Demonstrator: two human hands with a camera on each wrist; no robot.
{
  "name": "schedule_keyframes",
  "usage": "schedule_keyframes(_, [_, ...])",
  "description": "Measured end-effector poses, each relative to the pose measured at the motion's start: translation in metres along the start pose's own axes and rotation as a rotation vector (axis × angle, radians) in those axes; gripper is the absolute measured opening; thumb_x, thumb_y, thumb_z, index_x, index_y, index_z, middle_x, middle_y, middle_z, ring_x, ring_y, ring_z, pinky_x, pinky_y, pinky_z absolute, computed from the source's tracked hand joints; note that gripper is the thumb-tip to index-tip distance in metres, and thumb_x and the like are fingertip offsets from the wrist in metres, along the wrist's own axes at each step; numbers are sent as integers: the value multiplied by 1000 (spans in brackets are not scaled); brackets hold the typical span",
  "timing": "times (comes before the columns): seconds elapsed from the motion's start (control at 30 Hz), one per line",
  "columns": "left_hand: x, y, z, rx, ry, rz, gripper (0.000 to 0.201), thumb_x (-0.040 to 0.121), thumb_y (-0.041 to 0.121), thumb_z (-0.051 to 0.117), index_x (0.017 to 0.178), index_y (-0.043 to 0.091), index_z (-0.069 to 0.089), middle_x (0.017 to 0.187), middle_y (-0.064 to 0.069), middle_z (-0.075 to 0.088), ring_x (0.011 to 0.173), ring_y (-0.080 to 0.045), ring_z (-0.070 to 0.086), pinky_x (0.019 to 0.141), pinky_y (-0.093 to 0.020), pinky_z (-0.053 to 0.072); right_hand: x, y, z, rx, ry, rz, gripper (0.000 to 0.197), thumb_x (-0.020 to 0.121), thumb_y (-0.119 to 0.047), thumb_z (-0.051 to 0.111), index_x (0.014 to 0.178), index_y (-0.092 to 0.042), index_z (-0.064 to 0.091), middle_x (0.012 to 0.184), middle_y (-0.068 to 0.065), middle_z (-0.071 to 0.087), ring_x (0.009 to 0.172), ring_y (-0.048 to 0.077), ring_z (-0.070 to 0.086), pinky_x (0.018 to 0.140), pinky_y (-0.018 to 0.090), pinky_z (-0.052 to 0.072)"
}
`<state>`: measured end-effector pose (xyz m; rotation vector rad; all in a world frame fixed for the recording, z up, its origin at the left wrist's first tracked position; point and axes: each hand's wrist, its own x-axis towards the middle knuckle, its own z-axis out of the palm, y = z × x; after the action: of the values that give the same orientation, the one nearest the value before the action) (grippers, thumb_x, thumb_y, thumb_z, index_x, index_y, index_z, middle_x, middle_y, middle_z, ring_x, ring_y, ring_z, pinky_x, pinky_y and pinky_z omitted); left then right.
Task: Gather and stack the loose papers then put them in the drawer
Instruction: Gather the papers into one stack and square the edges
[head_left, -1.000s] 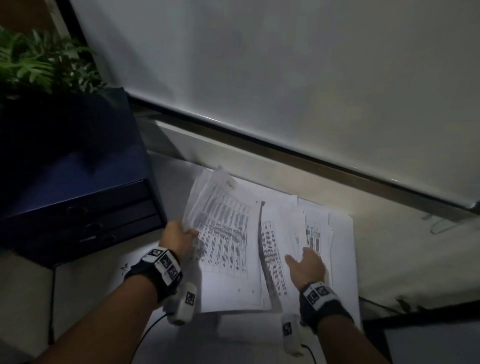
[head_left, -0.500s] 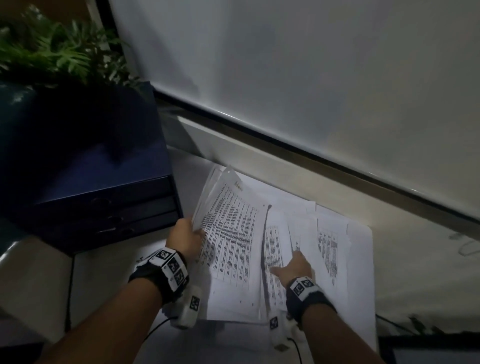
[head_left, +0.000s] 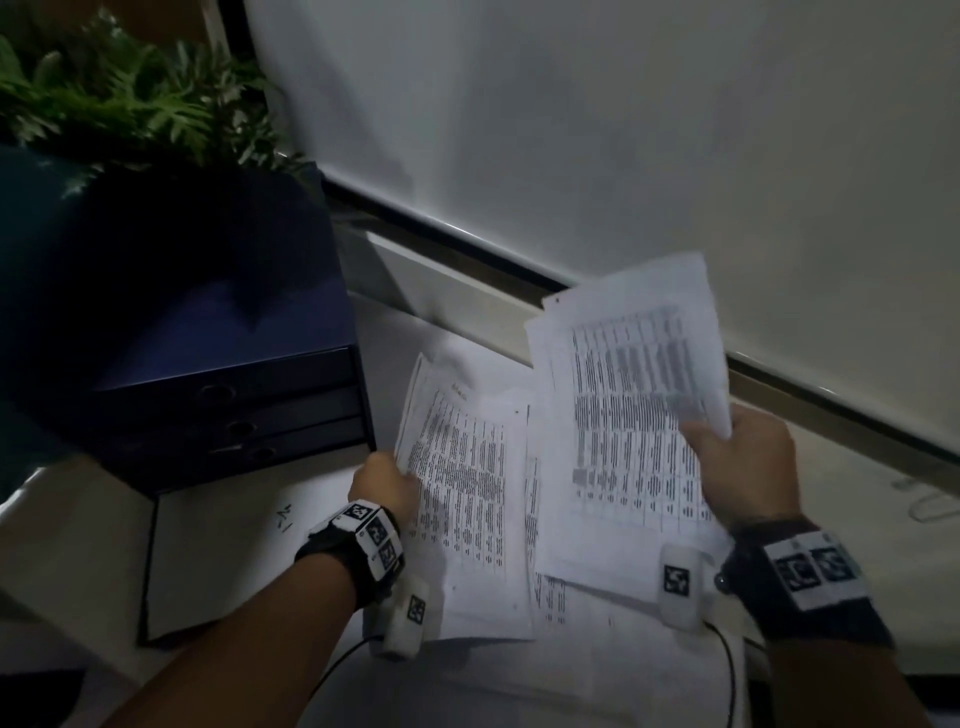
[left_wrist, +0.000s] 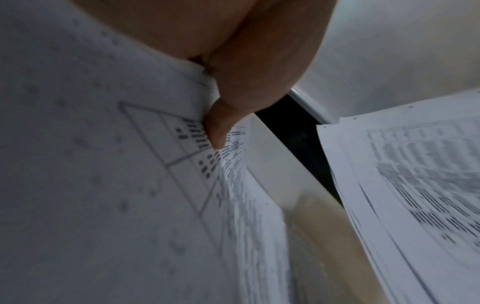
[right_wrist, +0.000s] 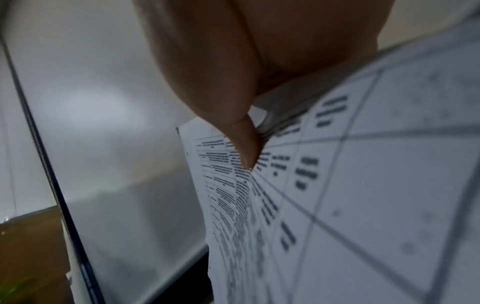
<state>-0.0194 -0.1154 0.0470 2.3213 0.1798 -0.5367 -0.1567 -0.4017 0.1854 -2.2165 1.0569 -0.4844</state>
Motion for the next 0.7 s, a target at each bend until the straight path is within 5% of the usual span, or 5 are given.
schedule_keyframes(0.2, [1,14,17,-45,-130,-22,22,84,24,67,98,7,65,91,-10,71,81,-28,68,67,-28,54,-4,30,41,146,-179,113,19,87,-18,74,102,-7,74,84,7,74,71,22,70,62,29,54])
schedule_keyframes(0.27, [4,12,26,-38,-194,-38,21,82,22,70,93,5,66,96,-10,72,86,-28,69,76,-32,58,-14,61,76,129,-274,236,32,84,-17,77,114,-8,71,97,9,75,84,26,71,76,38,59])
schedule_keyframes(0.37, [6,4,41,-16,-261,-47,36,89,29,59,113,3,64,113,-12,68,101,-30,66,90,-37,55,-37,91,115,-46,-406,347,63,87,-20,74,142,-9,47,135,13,58,119,33,59,102,42,48])
schedule_keyframes(0.6, [-15,6,57,-58,-213,37,26,92,12,58,117,10,57,96,-7,64,89,-27,64,71,-31,52,-67,90,153,-344,-543,121,78,92,-45,62,155,-12,28,159,8,31,147,26,27,121,41,22])
schedule_keyframes(0.7, [-20,13,37,-212,-202,163,10,91,10,62,101,13,63,76,0,67,72,-21,66,56,-27,52,-54,82,132,-70,-403,209,91,82,-45,75,154,-14,29,160,7,29,146,28,29,120,45,26])
